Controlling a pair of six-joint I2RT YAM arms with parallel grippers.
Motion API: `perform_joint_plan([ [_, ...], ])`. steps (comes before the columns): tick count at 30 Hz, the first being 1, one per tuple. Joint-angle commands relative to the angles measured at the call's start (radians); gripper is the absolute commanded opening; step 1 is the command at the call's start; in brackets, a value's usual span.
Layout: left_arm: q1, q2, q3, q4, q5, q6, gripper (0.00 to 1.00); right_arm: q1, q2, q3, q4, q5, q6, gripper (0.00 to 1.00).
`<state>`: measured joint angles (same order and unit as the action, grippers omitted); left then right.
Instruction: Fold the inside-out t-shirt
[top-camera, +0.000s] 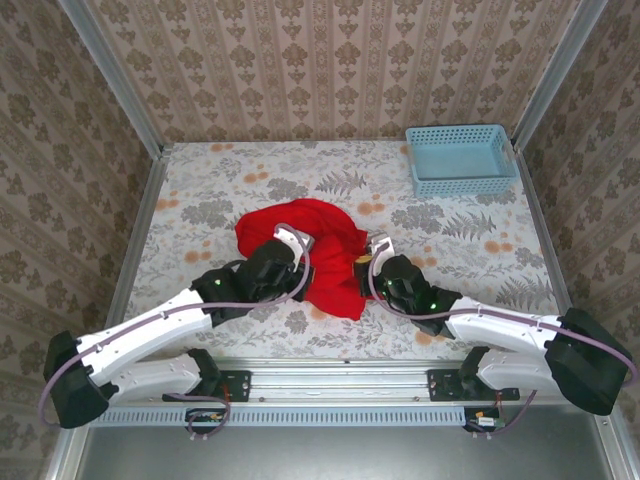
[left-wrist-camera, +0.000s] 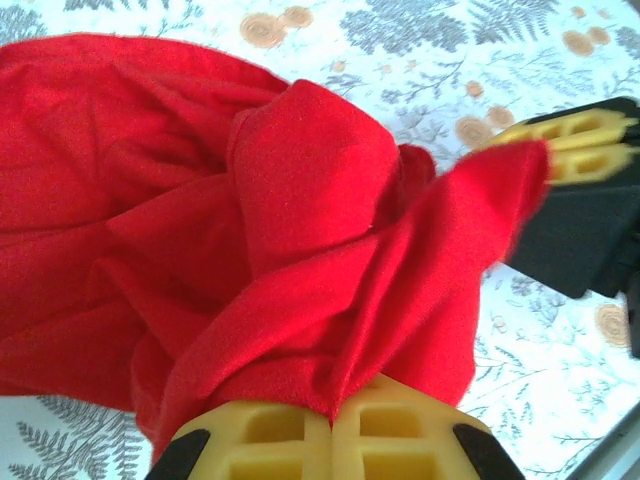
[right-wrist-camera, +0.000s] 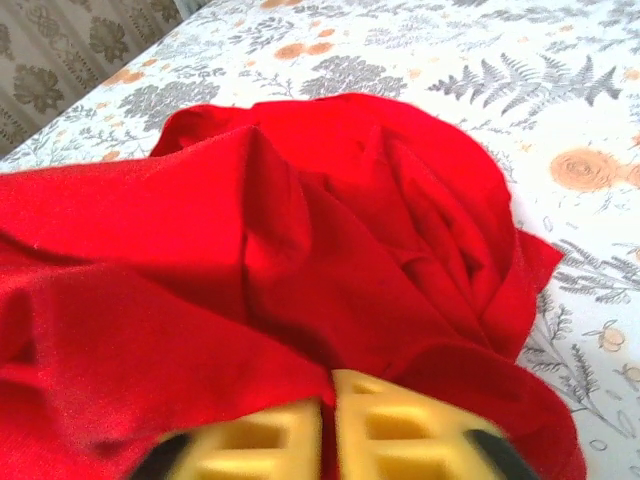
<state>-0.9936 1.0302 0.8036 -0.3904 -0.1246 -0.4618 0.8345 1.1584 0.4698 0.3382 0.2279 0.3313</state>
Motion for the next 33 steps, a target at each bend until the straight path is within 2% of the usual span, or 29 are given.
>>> perform_joint_plan([
  [1, 0.023, -0.003, -0.029, 0.026, 0.045, 0.025, 0.0, -0.017, -0.022, -0.003, -0.059, -0.102, -0.06, 0.43],
  [2, 0.032, 0.002, -0.039, 0.033, 0.054, 0.023, 0.0, -0.026, -0.027, -0.005, -0.065, -0.127, -0.063, 0.52],
  [3, 0.044, 0.006, -0.048, 0.041, 0.064, 0.02, 0.01, -0.036, -0.028, -0.005, -0.073, -0.147, -0.065, 0.56],
  [5, 0.067, 0.017, -0.065, 0.048, 0.079, 0.01, 0.04, -0.064, -0.018, 0.001, -0.106, -0.195, -0.074, 0.59],
  [7, 0.089, 0.025, -0.078, 0.05, 0.095, 0.003, 0.06, -0.072, -0.011, 0.001, -0.12, -0.211, -0.075, 0.61],
  [10, 0.101, 0.02, -0.098, 0.053, 0.111, 0.004, 0.15, -0.075, -0.011, -0.008, -0.122, -0.213, -0.072, 0.61],
  [14, 0.097, -0.013, -0.124, 0.048, 0.13, 0.009, 0.37, -0.075, -0.038, -0.016, -0.143, -0.19, -0.075, 0.6],
  [19, 0.08, -0.072, -0.171, 0.042, 0.113, 0.0, 0.49, -0.075, -0.086, -0.007, -0.185, -0.157, -0.093, 0.61],
  [26, 0.069, -0.008, -0.179, 0.068, 0.121, -0.03, 0.47, -0.075, -0.08, 0.027, -0.203, -0.186, -0.088, 0.61],
  [30, -0.019, -0.035, -0.187, 0.006, 0.008, -0.056, 0.51, -0.073, -0.058, 0.043, -0.206, -0.222, -0.087, 0.62],
  [33, -0.044, -0.08, -0.216, -0.023, -0.035, -0.102, 0.52, -0.065, -0.006, 0.073, -0.207, -0.258, -0.1, 0.64],
])
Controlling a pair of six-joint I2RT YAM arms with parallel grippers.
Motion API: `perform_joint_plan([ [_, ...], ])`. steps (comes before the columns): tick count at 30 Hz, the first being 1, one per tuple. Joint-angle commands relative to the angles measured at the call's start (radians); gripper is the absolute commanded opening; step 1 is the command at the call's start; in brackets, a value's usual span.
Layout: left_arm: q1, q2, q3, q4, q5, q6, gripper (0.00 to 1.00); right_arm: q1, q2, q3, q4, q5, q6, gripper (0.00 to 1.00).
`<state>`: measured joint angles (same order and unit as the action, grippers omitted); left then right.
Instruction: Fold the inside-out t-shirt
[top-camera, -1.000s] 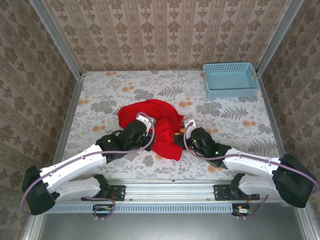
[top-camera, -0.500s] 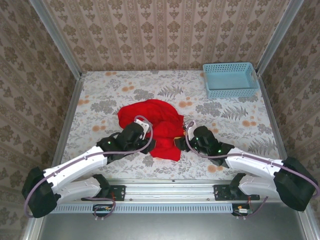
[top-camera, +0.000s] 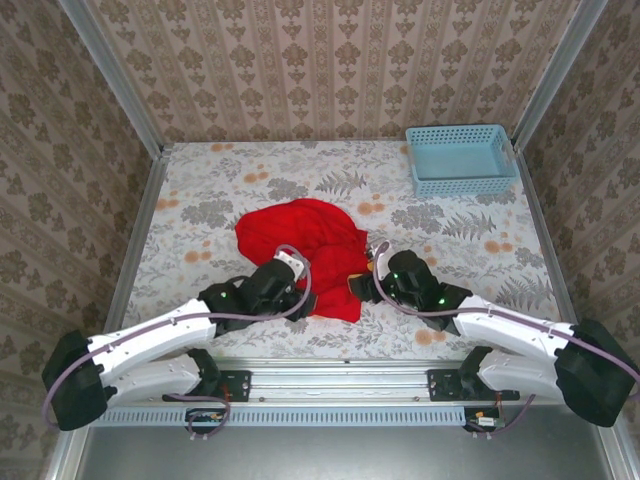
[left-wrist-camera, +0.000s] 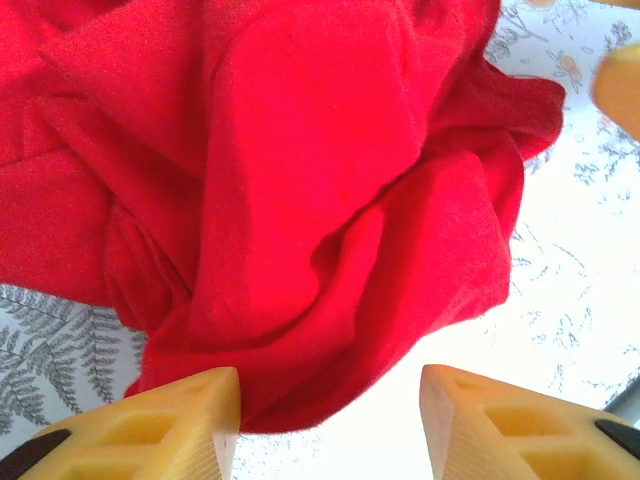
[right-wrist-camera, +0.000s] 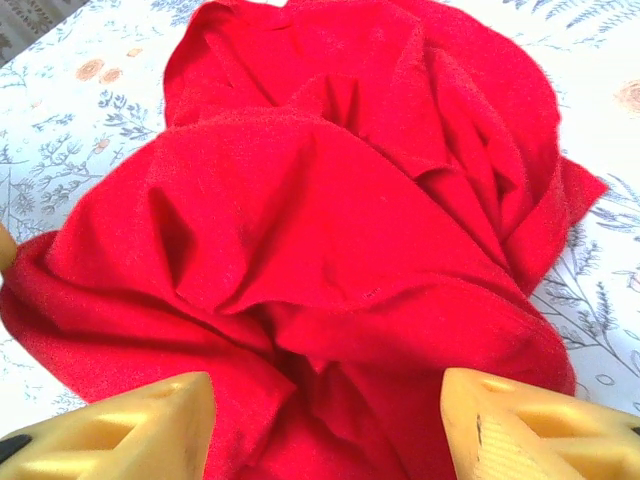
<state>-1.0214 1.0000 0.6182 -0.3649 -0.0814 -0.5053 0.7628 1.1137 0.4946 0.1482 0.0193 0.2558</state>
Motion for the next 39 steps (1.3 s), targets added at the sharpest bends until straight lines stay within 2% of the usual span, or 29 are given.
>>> perform_joint_plan([
  [1, -0.022, -0.064, -0.045, -0.049, -0.084, -0.071, 0.52, 0.015, 0.059, 0.062, -0.021, -0.048, -0.029, 0.64],
  [6, -0.02, -0.088, -0.078, -0.05, -0.117, -0.094, 0.59, 0.08, 0.147, 0.11, -0.021, -0.036, -0.063, 0.66],
  [8, 0.033, -0.079, -0.085, -0.011, -0.059, -0.079, 0.61, 0.114, 0.162, 0.102, 0.002, -0.035, -0.077, 0.66],
  [10, 0.116, -0.057, -0.098, 0.051, 0.049, -0.07, 0.55, 0.155, 0.174, 0.088, 0.03, -0.037, -0.092, 0.66],
  [12, 0.165, -0.033, -0.106, 0.114, 0.11, -0.055, 0.51, 0.192, 0.189, 0.07, 0.064, -0.034, -0.107, 0.67],
  [19, 0.215, 0.069, -0.07, 0.173, 0.139, -0.003, 0.47, 0.247, 0.313, 0.095, 0.082, 0.029, -0.143, 0.68],
  [24, 0.261, 0.113, -0.067, 0.226, 0.161, -0.005, 0.42, 0.254, 0.356, 0.147, 0.063, 0.201, -0.153, 0.64],
  [27, 0.291, 0.121, -0.065, 0.249, 0.176, -0.007, 0.42, 0.243, 0.347, 0.16, 0.077, 0.243, -0.152, 0.52],
  [32, 0.295, 0.096, -0.046, 0.209, 0.166, 0.015, 0.43, 0.219, 0.356, 0.217, 0.044, 0.222, -0.148, 0.3],
  [36, 0.265, 0.006, -0.059, 0.129, 0.104, 0.023, 0.47, 0.2, 0.362, 0.25, 0.023, 0.19, -0.139, 0.16],
  [39, 0.203, -0.071, -0.067, 0.069, 0.044, 0.022, 0.47, 0.184, 0.362, 0.263, 0.025, 0.148, -0.121, 0.11],
])
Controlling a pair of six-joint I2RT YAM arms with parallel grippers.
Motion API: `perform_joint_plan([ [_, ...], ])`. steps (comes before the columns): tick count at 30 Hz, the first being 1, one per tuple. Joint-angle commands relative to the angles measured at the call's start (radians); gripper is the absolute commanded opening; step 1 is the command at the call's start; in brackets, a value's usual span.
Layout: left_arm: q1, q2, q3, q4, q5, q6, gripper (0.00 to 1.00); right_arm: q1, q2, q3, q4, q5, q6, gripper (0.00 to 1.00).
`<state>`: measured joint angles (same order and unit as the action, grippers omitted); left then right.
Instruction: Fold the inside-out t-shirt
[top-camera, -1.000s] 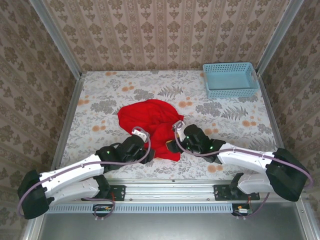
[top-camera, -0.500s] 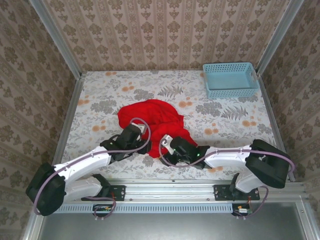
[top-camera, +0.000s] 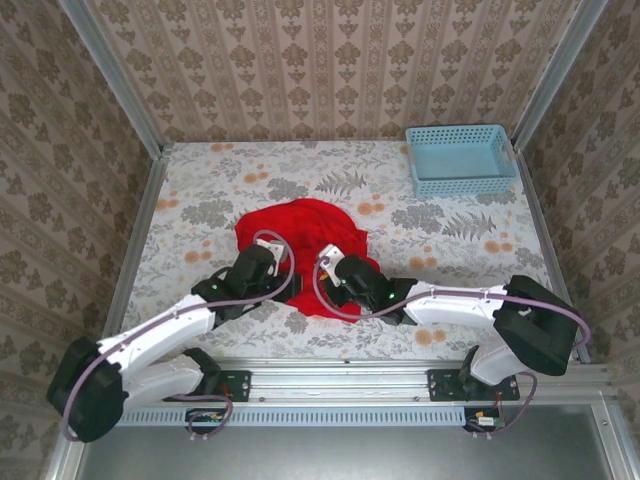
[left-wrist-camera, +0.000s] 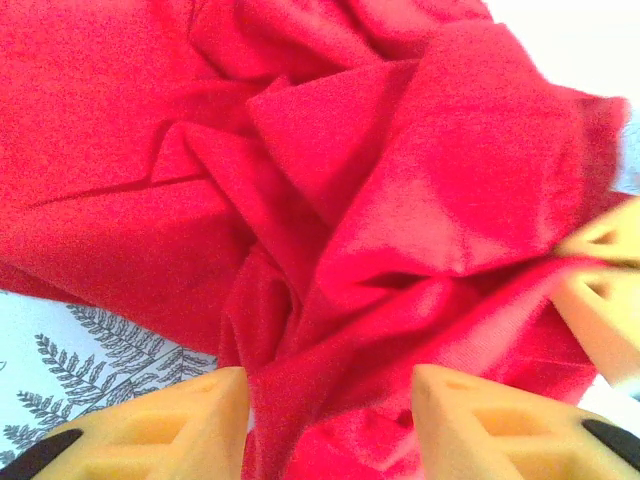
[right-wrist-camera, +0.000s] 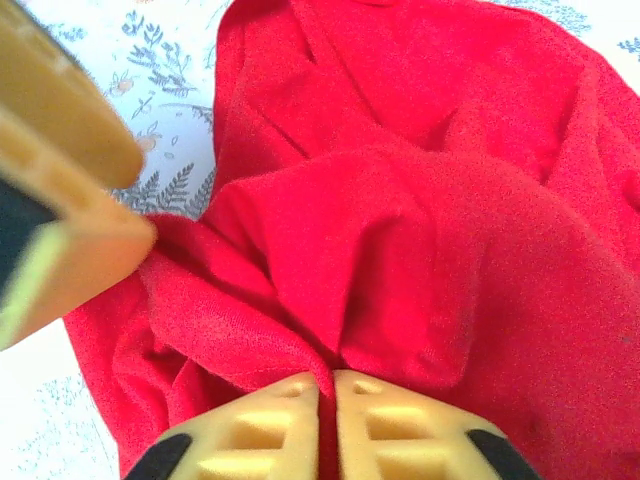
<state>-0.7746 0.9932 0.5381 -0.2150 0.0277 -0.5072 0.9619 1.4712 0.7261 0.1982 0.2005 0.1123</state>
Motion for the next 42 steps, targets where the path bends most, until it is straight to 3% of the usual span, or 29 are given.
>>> perform_joint_plan([
  [1, -0.07, -0.084, 0.011, -0.094, -0.085, 0.021, 0.48, -0.02, 0.003, 0.035, -0.026, -0.053, 0.028, 0.1],
  [8, -0.218, -0.073, -0.019, 0.009, -0.098, -0.012, 0.42, -0.037, -0.004, 0.065, -0.01, -0.189, 0.087, 0.08],
  [20, -0.108, 0.159, 0.03, 0.088, -0.133, -0.082, 0.4, -0.038, -0.03, 0.046, 0.018, -0.2, 0.137, 0.08],
  [28, -0.08, 0.238, 0.059, 0.119, -0.103, -0.092, 0.49, -0.039, -0.029, 0.026, 0.049, -0.198, 0.164, 0.08],
  [34, -0.082, 0.225, 0.06, 0.094, -0.109, -0.084, 0.26, -0.053, -0.032, 0.03, 0.001, -0.112, 0.182, 0.07],
  [42, -0.172, 0.128, 0.076, -0.02, -0.163, -0.07, 0.16, -0.07, -0.013, 0.062, -0.034, -0.083, 0.195, 0.11],
])
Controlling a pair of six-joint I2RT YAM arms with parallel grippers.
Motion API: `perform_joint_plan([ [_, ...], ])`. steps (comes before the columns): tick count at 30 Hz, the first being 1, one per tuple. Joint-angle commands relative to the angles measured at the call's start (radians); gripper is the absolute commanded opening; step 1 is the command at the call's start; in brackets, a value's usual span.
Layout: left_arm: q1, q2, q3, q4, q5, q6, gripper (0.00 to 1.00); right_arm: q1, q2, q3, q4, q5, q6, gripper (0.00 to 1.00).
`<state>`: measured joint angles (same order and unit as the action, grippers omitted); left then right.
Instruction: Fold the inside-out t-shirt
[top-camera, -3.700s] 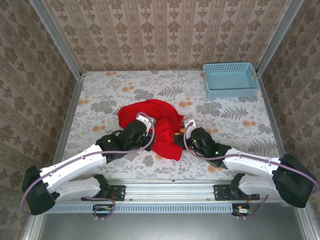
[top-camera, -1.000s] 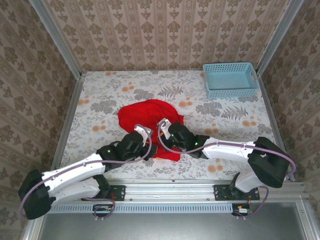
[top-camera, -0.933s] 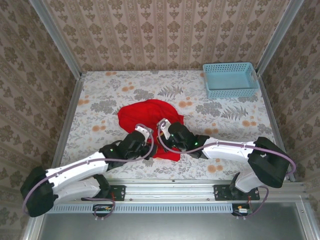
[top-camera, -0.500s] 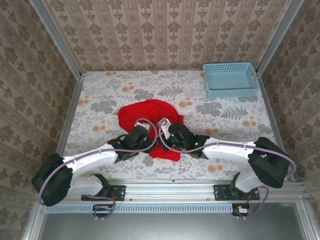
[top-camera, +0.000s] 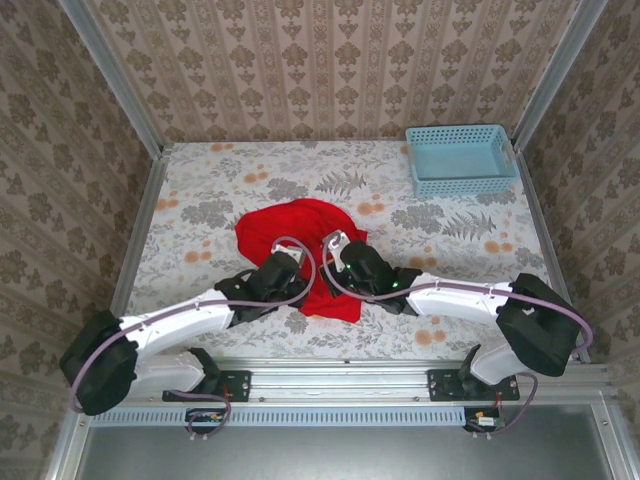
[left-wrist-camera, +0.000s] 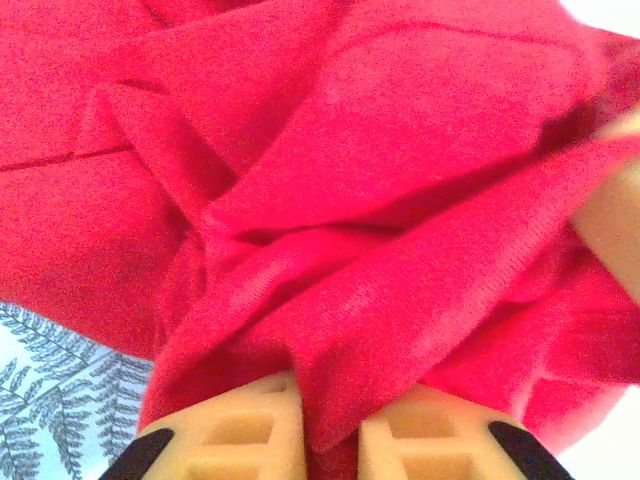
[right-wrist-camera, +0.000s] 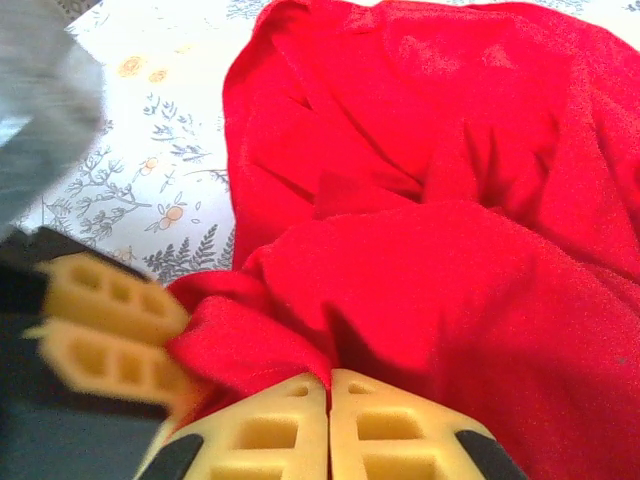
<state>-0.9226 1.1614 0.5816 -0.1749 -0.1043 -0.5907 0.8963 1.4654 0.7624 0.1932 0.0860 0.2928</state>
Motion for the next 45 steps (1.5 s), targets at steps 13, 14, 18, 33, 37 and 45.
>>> perform_joint_plan([
  [13, -0.057, -0.182, -0.071, -0.036, 0.031, 0.02, 0.07, -0.07, 0.018, 0.094, -0.06, -0.121, 0.05, 0.56],
  [14, -0.06, -0.186, -0.078, -0.034, 0.035, 0.023, 0.06, -0.07, 0.029, 0.102, -0.057, -0.132, 0.058, 0.59],
  [18, -0.079, -0.216, -0.094, -0.038, 0.018, 0.031, 0.06, -0.068, 0.111, 0.155, -0.078, -0.159, 0.094, 0.59],
  [33, -0.124, -0.297, -0.101, -0.057, 0.029, 0.095, 0.07, -0.221, 0.264, 0.378, -0.286, 0.273, 0.066, 0.0],
  [37, -0.125, -0.321, -0.104, -0.084, 0.009, 0.1, 0.07, -0.269, 0.296, 0.433, -0.314, 0.312, 0.051, 0.0],
  [45, -0.125, -0.378, -0.127, -0.152, -0.067, 0.079, 0.07, -0.31, 0.366, 0.496, -0.353, 0.325, 0.056, 0.0],
])
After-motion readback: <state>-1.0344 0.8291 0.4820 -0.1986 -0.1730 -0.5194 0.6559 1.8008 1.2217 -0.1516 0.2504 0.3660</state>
